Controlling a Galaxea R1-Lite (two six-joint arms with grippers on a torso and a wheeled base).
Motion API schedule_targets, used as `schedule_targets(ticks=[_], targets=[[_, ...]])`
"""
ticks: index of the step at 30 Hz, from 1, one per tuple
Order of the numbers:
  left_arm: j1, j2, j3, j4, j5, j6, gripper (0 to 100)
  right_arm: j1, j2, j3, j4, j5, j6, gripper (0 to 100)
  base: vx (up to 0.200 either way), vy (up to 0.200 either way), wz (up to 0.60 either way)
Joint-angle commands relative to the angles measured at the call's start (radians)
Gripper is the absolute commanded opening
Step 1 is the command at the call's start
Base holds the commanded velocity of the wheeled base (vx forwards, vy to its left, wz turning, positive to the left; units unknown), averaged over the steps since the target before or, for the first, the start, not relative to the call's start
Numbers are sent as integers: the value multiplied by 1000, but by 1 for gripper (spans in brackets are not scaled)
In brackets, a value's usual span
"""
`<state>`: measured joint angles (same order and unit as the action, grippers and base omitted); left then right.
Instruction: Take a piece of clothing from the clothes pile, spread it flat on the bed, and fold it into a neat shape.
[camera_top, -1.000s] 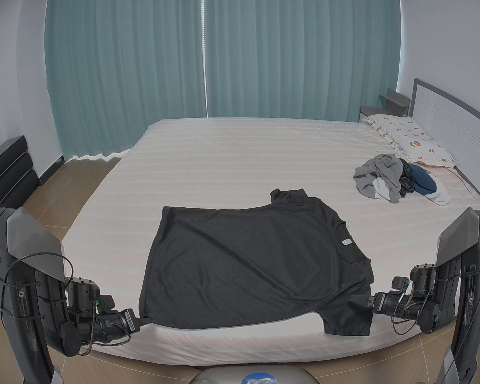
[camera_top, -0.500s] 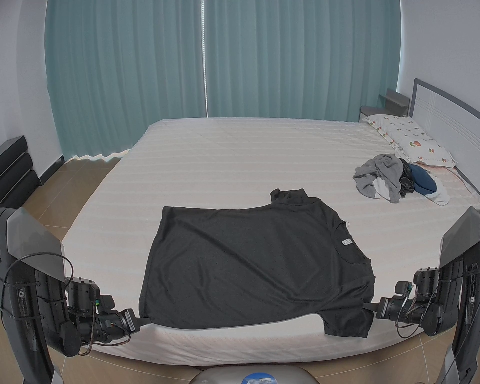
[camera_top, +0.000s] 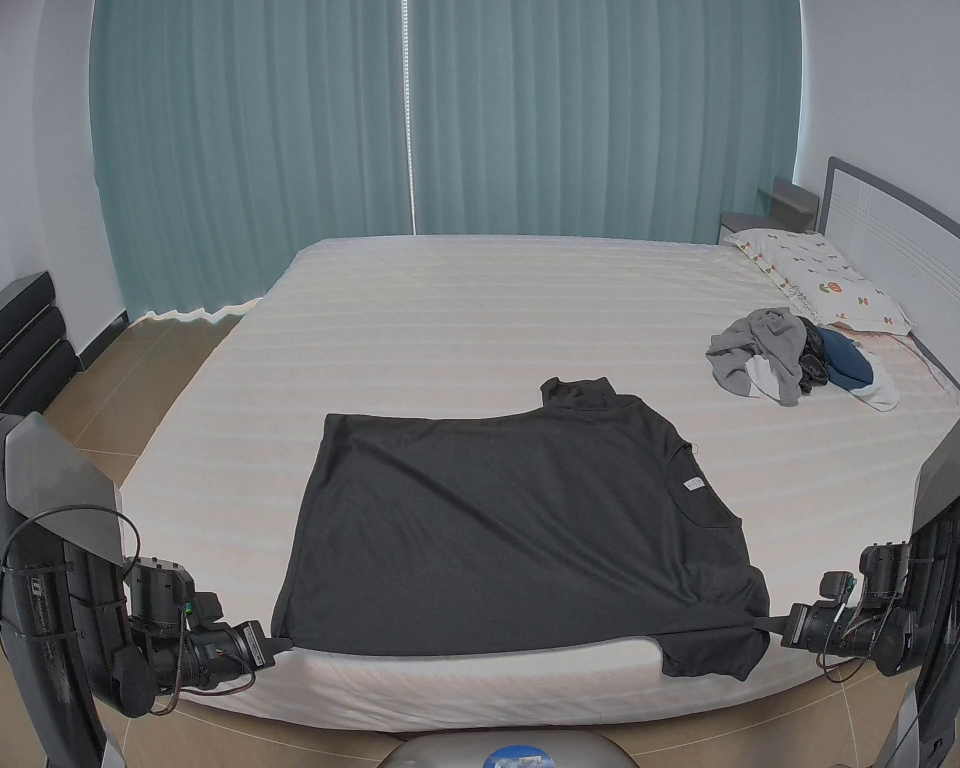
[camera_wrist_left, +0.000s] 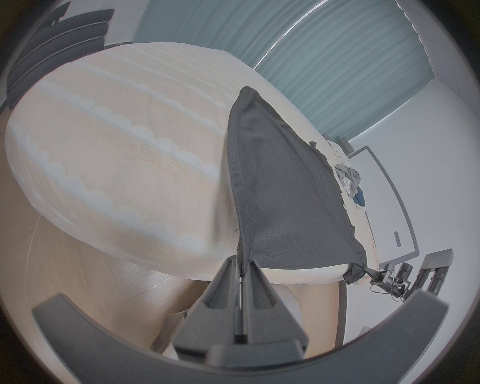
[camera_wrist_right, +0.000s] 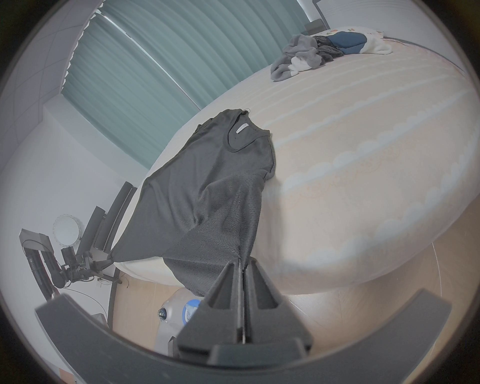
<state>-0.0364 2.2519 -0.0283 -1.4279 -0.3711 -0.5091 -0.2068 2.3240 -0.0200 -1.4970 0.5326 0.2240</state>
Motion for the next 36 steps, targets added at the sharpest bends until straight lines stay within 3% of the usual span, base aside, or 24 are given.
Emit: schedule_targets(ticks=[1, 2, 10, 14, 19, 36], targets=[[-5, -9, 25, 3, 43, 37, 0, 18, -127, 20, 193, -6, -22, 0, 0, 0, 0], [-7, -9, 25, 12, 66, 46, 0, 33, -196, 20, 288, -6, -55, 0, 0, 0, 0], [-20, -48, 25, 101, 169, 118, 0, 10, -224, 20, 354, -39, -77, 0, 0, 0, 0], [-23, -98, 25, 190, 175, 156, 0, -5, -242, 20, 399, -40, -101, 0, 0, 0, 0], [-46, -184, 25, 337, 210, 202, 0, -32, -290, 20, 540, -42, -233, 0, 0, 0, 0], [-85, -338, 25, 596, 230, 282, 0, -46, -428, 20, 748, -63, -325, 0, 0, 0, 0]])
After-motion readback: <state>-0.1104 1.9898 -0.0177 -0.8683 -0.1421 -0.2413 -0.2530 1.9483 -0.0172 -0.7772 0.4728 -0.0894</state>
